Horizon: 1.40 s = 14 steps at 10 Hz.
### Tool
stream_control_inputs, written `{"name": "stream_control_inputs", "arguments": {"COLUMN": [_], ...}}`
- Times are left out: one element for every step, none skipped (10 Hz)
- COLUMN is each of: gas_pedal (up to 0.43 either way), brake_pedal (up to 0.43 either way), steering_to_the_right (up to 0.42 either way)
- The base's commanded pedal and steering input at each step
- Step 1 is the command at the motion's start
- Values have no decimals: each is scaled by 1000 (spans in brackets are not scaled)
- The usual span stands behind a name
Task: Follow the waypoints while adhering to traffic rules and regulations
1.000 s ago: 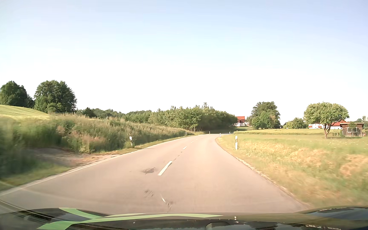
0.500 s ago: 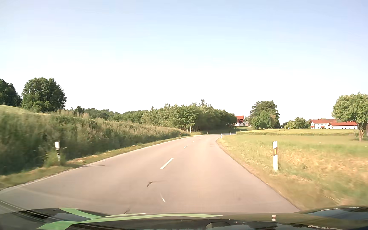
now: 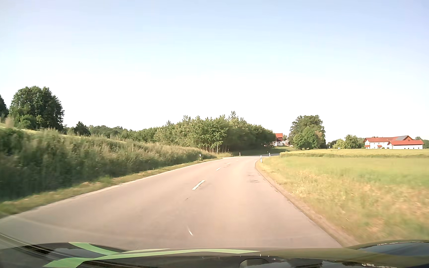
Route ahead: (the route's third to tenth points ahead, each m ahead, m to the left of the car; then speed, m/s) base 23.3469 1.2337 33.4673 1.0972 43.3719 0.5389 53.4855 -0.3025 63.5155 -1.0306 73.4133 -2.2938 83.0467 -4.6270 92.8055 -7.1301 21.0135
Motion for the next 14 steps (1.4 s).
{"name": "stream_control_inputs", "arguments": {"gas_pedal": [87, 79, 79, 87, 87, 110, 118, 130, 130, 118, 110, 110, 98, 98], "brake_pedal": [0, 0, 0, 0, 0, 0, 0, 0, 0, 0, 0, 0, 0, 0], "steering_to_the_right": [5, 6, 9, 10, 11, 11, 11, 11, 11, 11, 12, 11, 12, 12]}}
